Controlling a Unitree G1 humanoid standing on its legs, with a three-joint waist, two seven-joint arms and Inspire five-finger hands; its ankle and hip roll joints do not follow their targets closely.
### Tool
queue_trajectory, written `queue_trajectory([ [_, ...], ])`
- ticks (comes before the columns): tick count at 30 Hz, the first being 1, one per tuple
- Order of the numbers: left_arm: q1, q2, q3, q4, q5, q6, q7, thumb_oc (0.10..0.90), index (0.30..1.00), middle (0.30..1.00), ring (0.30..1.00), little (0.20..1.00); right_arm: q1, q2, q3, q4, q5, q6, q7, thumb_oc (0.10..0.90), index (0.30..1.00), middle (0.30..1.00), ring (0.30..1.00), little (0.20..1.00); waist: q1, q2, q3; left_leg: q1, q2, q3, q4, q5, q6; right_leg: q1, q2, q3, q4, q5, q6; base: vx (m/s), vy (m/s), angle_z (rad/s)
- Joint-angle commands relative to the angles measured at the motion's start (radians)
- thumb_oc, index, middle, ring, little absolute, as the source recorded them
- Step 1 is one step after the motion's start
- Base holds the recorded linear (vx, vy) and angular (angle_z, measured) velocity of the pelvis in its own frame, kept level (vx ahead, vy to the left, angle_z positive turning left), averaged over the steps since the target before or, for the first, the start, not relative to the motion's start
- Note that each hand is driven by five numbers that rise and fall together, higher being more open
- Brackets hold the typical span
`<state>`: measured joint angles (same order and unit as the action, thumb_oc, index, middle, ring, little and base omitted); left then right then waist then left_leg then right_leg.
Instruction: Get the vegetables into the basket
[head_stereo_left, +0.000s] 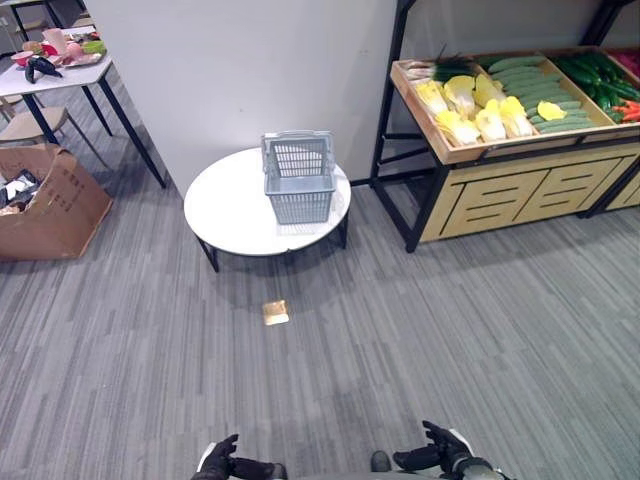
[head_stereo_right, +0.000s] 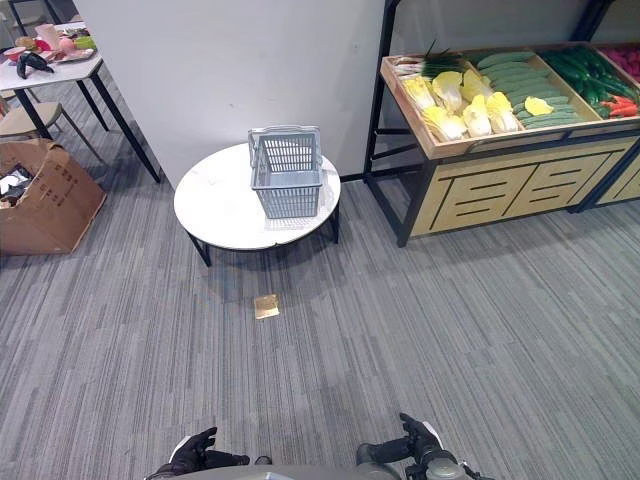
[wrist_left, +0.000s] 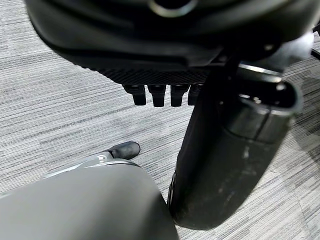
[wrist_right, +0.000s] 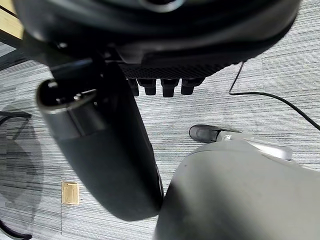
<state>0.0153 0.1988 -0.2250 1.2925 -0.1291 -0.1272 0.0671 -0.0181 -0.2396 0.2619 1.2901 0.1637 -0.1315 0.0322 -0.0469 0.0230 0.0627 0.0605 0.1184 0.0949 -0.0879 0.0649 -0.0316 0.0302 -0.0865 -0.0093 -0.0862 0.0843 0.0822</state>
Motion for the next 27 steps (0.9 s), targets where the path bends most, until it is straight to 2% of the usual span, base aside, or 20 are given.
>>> queue_trajectory([
  [1,-0.012,-0.031,-0.026,0.024,-0.001,-0.003,0.000,0.900,1.000,1.000,1.000,1.000,-0.003,-0.013,0.026,0.041,0.000,0.003,-0.006,0.900,1.000,1.000,1.000,1.000,-0.008,-0.033,0.032,0.006,0.019,-0.025,0.001,-0.027,-0.071,-0.021,-0.064,0.006,-0.001,0.034,0.070,0.00,0.000,0.00],
  [27,-0.027,-0.027,-0.036,0.037,0.016,0.003,0.001,0.900,1.000,1.000,1.000,1.000,-0.011,-0.021,0.030,0.028,0.015,0.002,0.008,0.900,1.000,1.000,1.000,1.000,-0.013,-0.033,0.040,-0.007,0.025,-0.032,0.001,-0.022,-0.075,-0.030,-0.058,0.004,-0.001,0.032,0.066,0.00,0.000,0.00],
])
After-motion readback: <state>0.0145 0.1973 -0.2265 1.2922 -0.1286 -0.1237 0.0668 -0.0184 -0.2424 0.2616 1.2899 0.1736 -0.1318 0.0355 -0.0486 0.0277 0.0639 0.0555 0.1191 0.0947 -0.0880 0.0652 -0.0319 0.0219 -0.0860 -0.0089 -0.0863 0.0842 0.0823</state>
